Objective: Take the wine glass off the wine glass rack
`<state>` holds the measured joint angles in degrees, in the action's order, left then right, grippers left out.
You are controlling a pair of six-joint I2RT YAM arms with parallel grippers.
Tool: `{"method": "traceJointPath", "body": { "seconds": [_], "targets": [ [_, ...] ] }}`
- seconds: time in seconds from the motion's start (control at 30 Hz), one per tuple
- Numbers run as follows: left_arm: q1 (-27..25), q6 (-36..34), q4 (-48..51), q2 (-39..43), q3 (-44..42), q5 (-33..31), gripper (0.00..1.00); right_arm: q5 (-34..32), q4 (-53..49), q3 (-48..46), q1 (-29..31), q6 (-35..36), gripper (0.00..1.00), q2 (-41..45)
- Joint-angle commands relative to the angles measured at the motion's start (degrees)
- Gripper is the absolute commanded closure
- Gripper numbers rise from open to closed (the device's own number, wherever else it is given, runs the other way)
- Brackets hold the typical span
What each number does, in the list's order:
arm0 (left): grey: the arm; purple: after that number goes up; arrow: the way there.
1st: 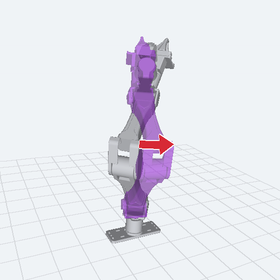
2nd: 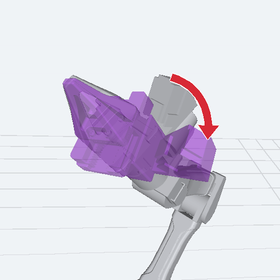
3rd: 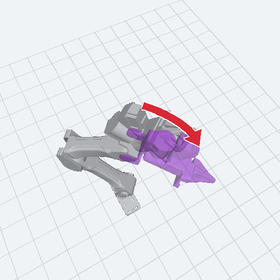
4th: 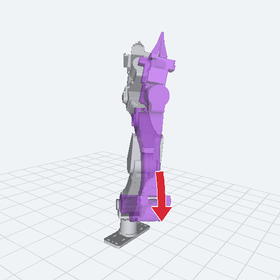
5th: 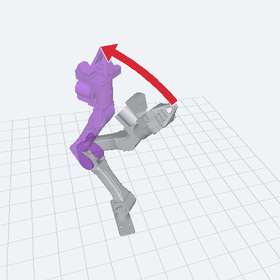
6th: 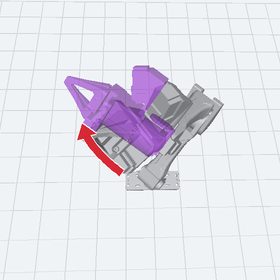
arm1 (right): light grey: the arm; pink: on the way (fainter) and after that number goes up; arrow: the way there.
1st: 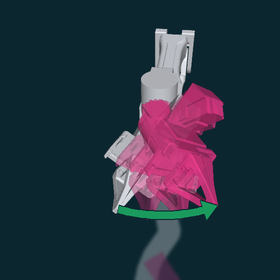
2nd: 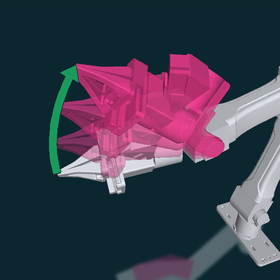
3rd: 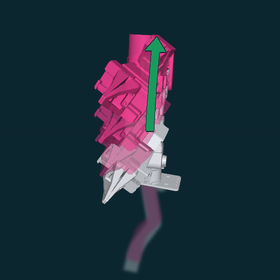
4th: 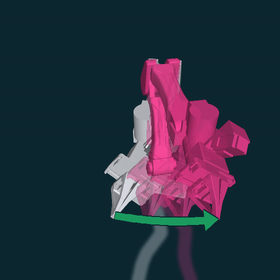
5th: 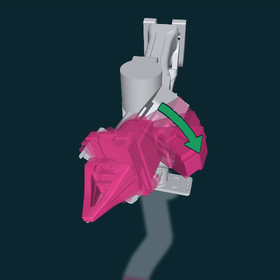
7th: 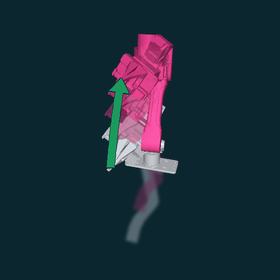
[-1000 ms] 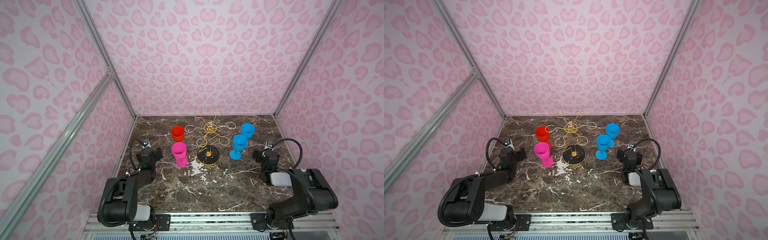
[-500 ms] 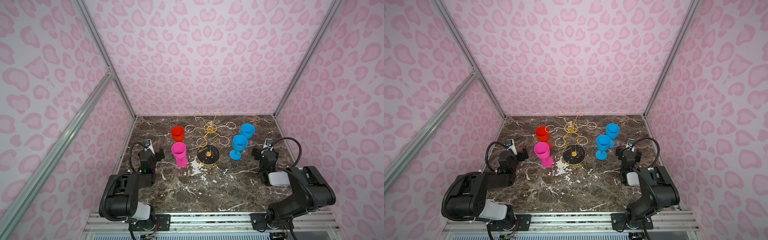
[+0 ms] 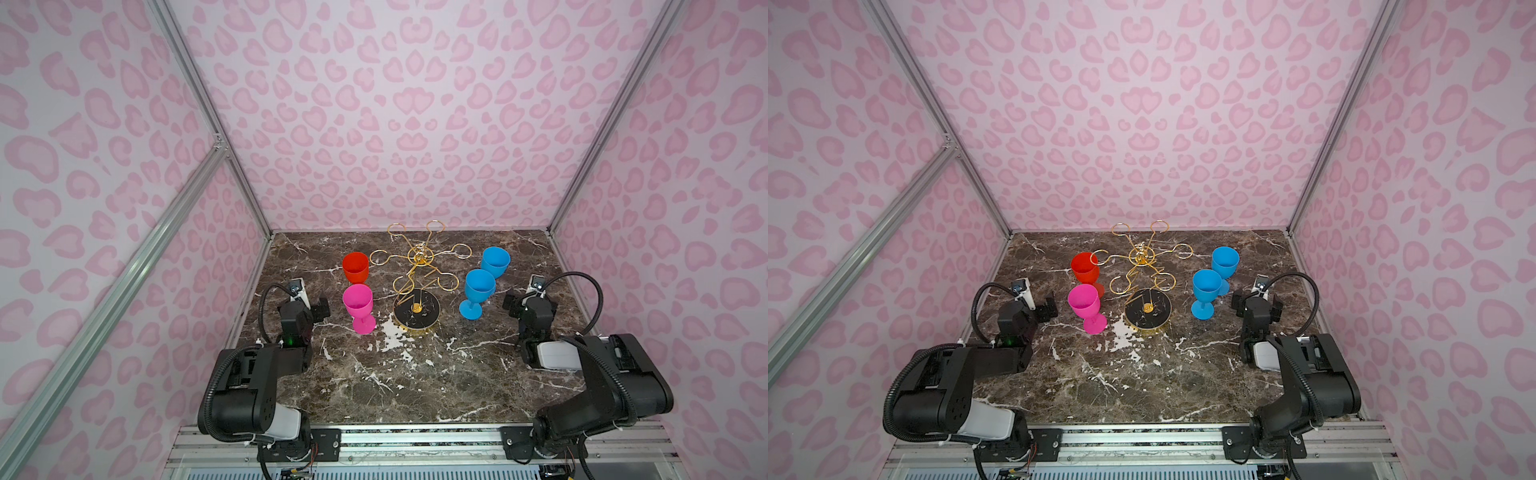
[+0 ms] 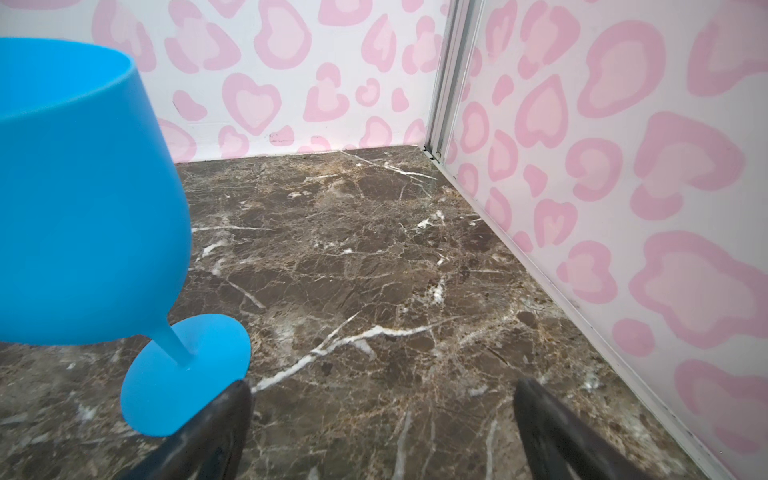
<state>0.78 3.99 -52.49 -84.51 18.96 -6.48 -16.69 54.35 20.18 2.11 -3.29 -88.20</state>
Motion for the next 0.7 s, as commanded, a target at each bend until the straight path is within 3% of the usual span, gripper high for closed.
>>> {"method": "traceJointPath", "body": {
  "seconds": [0.0,0.47,0.53,0.63,0.67],
  "targets": [
    [0.02,-0.52,-3.23,0.26,0.02,0.15,0.03,1.24,0.24,-0.18,-0.07,-0.3,0.0,-0.14],
    [0.03,-0.47,-3.89,0.45,-0.47,0.28,0.03,0.38,1.8,-1.22,0.52,0.01,0.0,0.62],
    [0.03,-0.47,-5.13,0.63,-1.26,0.32,0.03,1.0,11.53,-6.59,0.96,1.01,0.0,1.29],
    [-0.05,-0.84,-7.25,1.0,-2.65,0.61,0.03,0.94,34.25,-17.04,1.62,1.87,0.0,-2.41],
    [-0.14,-0.9,-7.51,0.98,-2.79,0.59,0.03,1.03,32.84,-16.43,1.71,2.17,0.0,-2.16]
  ]
}}
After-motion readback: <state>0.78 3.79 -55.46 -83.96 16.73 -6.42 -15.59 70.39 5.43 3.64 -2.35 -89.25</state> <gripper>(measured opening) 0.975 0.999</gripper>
